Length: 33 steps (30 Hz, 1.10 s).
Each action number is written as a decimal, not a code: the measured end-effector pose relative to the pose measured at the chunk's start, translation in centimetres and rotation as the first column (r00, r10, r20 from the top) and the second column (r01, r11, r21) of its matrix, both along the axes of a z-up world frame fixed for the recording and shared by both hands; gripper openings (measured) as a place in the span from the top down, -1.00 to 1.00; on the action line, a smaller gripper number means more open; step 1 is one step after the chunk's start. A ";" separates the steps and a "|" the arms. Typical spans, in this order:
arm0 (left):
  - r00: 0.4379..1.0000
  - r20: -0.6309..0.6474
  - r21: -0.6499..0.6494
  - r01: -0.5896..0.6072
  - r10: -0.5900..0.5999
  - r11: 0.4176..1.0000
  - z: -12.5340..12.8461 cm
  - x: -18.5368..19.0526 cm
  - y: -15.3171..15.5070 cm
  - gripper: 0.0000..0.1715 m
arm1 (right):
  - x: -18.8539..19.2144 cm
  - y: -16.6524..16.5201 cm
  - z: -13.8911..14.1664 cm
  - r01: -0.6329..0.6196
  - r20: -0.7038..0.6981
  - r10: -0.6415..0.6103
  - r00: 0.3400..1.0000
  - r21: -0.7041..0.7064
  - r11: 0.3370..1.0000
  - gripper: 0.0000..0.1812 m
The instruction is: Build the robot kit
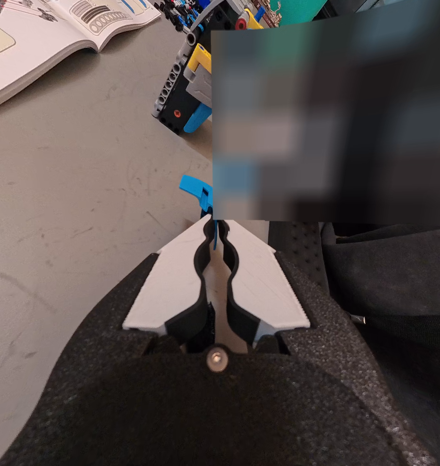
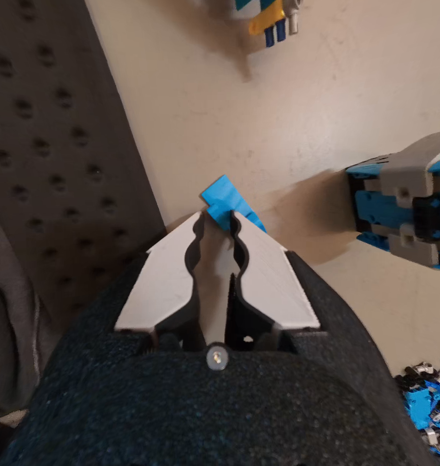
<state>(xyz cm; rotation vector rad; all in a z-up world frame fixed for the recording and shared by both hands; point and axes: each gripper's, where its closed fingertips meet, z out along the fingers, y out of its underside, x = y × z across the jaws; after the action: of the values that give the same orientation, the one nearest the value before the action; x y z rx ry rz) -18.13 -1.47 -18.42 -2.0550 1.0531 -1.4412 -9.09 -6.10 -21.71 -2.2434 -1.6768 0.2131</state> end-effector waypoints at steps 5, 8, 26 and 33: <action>1.000 0.001 -0.002 0.011 -0.011 1.000 0.0 0.1 -0.2 0.99 | -0.1 1.2 0.6 -0.120 0.114 0.090 0.989 0.288 0.950 0.92; 1.000 0.010 -0.015 0.022 -0.021 1.000 0.1 0.2 -0.6 0.99 | -2.0 1.6 2.4 -0.231 0.140 0.185 0.973 0.492 0.840 0.92; 0.997 -0.035 -0.002 0.063 -0.063 0.998 -0.6 0.9 -1.9 0.99 | -4.5 0.5 -0.1 -0.465 0.159 0.468 0.870 0.580 0.669 0.91; 0.993 -0.071 0.020 0.092 -0.090 0.996 -1.1 3.0 -3.3 0.99 | -5.5 0.4 0.4 -0.596 0.352 0.509 0.786 0.651 0.471 0.88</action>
<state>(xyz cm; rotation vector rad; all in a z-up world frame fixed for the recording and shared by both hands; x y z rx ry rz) -15.11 -4.78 -19.49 -2.0789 1.2002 -1.4029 -14.57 -5.71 -21.34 -1.0665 -2.0147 -0.4079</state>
